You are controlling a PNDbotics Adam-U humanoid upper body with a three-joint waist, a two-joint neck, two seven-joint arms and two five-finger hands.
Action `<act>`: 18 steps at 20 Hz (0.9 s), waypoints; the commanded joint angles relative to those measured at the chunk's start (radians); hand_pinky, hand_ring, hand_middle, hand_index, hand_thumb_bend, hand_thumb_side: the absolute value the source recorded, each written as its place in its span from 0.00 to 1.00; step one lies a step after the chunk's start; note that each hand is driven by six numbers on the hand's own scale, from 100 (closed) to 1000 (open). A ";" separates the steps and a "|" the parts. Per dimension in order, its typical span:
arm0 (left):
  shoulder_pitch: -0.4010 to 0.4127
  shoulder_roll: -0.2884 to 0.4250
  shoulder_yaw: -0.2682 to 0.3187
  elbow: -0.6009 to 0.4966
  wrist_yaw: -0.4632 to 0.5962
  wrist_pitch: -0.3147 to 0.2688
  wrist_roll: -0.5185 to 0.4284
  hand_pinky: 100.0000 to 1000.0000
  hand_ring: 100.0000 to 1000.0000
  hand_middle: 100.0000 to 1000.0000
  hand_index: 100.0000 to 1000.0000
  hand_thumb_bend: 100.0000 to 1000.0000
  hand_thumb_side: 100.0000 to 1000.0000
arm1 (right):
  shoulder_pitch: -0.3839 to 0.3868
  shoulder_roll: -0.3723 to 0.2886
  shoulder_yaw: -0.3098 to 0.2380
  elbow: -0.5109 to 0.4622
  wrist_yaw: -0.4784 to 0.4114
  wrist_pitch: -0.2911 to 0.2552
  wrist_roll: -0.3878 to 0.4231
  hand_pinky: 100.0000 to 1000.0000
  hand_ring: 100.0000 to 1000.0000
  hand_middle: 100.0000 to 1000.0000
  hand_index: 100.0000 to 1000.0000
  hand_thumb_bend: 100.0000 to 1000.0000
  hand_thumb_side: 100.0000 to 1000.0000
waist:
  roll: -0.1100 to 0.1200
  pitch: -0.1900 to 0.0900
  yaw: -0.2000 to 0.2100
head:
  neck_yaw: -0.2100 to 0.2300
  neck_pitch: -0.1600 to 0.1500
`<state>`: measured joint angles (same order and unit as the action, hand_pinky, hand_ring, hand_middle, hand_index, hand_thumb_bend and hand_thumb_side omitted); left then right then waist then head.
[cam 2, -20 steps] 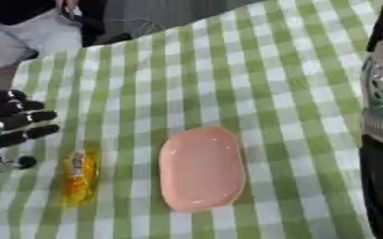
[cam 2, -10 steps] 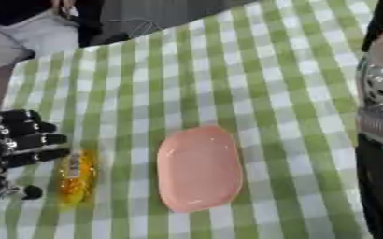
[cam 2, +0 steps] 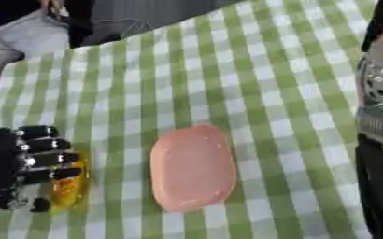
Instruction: Pick up objects on the table and place them in the box.
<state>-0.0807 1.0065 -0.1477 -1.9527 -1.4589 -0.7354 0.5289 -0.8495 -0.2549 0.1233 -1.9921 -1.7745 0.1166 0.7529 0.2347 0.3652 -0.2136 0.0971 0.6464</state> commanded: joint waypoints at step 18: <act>-0.045 -0.028 -0.082 0.134 -0.271 -0.172 0.263 0.42 0.55 0.56 0.71 0.81 0.37 | -0.033 0.013 -0.001 -0.008 0.075 0.052 0.062 0.61 0.70 0.75 1.00 0.00 1.00 | -0.009 0.061 0.011 | 0.001 -0.092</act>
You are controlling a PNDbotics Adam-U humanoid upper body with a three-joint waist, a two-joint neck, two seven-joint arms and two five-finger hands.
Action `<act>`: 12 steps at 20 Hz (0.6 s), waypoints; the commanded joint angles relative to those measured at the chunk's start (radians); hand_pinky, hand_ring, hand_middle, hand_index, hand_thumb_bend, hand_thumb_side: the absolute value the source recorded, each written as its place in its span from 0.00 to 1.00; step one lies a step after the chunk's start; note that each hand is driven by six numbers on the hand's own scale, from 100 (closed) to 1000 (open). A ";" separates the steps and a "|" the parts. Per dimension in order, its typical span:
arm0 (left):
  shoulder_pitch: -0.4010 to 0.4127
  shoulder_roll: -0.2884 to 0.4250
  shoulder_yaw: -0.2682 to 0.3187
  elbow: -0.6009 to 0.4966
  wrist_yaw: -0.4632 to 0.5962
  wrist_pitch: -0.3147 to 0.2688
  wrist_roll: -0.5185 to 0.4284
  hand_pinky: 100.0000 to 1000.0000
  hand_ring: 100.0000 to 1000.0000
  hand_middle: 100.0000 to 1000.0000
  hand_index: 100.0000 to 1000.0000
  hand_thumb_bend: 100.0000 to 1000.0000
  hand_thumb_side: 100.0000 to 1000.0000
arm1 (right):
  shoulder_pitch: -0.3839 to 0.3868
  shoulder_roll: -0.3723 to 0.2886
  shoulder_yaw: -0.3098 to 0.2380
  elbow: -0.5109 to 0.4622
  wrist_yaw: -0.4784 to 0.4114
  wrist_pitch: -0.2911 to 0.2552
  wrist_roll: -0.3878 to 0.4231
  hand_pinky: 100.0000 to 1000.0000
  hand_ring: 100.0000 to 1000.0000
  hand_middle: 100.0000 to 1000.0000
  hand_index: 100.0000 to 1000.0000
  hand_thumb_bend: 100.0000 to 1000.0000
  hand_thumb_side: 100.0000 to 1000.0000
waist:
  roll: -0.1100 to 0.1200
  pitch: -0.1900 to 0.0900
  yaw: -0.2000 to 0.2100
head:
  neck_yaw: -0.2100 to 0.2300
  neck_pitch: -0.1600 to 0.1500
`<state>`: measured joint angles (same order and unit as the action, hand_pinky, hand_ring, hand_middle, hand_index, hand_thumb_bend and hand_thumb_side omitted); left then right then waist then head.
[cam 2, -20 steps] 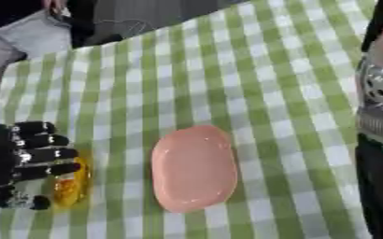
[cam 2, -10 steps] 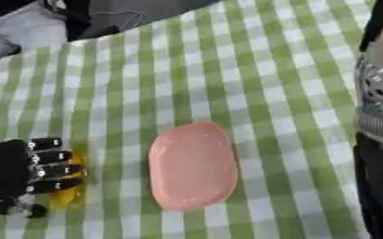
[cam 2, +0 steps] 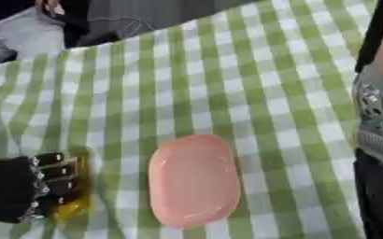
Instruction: Pick up objects on the table and place them in the box.
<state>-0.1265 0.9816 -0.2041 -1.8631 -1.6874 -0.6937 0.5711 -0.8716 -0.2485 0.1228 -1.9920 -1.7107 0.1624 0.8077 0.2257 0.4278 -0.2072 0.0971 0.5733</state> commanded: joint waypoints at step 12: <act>-0.025 -0.048 -0.063 0.087 -0.084 -0.213 0.308 0.00 0.16 0.19 0.31 0.43 0.00 | -0.010 0.011 0.001 -0.008 0.036 0.025 0.026 0.62 0.71 0.76 1.00 0.00 1.00 | 0.000 0.017 0.009 | 0.007 -0.026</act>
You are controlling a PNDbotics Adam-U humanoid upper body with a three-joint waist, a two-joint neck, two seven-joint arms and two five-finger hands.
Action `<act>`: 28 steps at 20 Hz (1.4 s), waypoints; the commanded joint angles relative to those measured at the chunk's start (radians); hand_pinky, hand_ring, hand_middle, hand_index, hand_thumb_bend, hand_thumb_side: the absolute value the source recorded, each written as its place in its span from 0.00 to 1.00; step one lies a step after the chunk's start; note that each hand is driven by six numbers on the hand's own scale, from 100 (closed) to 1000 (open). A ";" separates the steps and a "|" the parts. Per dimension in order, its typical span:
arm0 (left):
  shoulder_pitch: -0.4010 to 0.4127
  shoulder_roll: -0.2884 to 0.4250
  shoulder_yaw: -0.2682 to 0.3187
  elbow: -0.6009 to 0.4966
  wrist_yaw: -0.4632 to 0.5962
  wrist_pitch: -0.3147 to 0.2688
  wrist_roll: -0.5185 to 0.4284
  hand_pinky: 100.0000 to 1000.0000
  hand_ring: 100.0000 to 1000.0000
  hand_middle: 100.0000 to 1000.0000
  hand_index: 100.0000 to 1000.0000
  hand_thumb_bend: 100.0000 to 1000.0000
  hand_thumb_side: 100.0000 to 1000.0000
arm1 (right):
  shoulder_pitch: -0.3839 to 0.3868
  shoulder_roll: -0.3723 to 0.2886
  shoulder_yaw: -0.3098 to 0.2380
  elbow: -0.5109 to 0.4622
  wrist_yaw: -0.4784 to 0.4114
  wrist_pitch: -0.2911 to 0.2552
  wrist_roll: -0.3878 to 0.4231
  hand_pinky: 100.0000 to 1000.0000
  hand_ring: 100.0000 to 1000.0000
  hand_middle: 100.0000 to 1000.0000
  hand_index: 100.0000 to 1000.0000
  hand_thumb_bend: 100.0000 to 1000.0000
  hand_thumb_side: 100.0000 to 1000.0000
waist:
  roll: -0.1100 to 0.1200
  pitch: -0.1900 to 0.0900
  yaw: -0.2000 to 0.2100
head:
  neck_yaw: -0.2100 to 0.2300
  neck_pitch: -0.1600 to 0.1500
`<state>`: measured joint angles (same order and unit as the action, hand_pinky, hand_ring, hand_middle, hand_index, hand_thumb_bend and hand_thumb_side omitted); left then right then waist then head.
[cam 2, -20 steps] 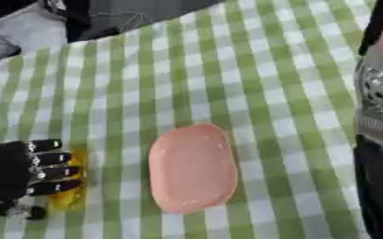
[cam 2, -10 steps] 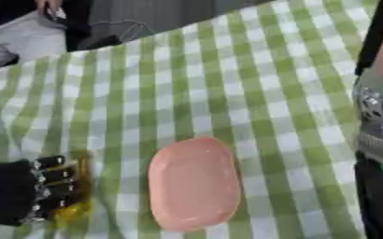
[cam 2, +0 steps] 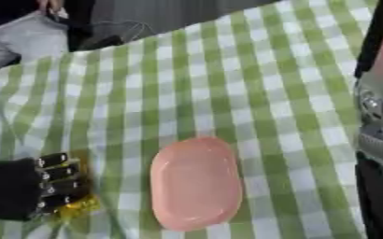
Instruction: Pick up objects on the table and place them in the box.
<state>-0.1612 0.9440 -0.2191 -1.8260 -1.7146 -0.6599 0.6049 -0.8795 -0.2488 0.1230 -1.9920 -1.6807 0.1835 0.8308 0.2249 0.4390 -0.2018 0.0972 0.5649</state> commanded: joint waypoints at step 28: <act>0.088 0.058 0.316 -0.174 0.547 -0.247 0.302 0.00 0.00 0.00 0.07 0.61 0.00 | 0.050 0.000 0.004 -0.008 -0.053 -0.019 -0.088 0.58 0.67 0.73 1.00 0.00 1.00 | 0.001 -0.112 0.070 | -0.019 -0.067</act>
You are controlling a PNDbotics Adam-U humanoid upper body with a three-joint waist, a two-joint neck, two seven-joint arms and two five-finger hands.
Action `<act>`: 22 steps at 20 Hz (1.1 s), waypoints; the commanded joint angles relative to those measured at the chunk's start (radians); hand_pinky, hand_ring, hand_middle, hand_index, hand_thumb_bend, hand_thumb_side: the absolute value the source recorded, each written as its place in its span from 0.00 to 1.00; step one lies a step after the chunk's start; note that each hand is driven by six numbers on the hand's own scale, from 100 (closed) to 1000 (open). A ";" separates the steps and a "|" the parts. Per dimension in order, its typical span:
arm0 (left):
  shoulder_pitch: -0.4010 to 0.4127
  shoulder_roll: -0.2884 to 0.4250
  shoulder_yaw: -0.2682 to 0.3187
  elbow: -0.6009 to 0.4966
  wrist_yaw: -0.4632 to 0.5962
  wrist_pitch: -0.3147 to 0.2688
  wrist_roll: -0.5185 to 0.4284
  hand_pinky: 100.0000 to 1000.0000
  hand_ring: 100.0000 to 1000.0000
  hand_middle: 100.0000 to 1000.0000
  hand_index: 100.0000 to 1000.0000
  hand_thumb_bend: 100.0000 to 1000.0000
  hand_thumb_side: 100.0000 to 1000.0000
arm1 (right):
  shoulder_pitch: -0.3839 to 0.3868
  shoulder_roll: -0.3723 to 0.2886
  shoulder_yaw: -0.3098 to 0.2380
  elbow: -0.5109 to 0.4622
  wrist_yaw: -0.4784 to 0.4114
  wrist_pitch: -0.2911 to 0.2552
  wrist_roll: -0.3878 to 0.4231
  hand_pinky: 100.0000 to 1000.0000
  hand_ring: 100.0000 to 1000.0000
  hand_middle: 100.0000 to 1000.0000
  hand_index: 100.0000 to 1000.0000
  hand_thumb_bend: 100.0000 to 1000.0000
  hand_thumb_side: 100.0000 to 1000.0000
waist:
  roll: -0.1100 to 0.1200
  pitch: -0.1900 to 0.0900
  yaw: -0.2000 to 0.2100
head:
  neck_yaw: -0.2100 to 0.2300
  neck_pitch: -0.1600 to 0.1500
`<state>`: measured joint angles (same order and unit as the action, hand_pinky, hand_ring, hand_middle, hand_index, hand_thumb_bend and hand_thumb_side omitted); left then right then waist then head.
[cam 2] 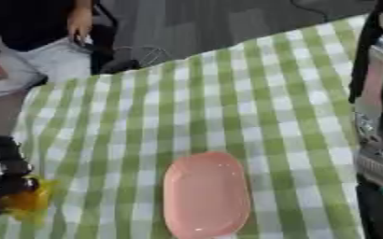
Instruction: Pick up objects on the table and place them in the box.
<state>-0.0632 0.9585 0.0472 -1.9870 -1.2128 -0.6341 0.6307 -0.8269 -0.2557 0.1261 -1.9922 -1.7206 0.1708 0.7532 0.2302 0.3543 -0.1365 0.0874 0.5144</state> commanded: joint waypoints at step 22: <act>-0.264 0.059 -0.098 0.095 0.201 -0.273 0.108 0.00 0.00 0.00 0.08 0.64 0.00 | -0.008 0.022 0.006 -0.008 -0.079 -0.053 -0.051 0.55 0.64 0.70 1.00 0.00 1.00 | -0.004 -0.091 -0.082 | 0.048 0.072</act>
<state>-0.3160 0.9996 -0.0499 -1.8901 -1.0276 -0.7090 0.5558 -0.8214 -0.2378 0.1346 -1.9921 -1.7960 0.1174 0.7086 0.2316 0.2895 -0.2198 0.1239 0.5789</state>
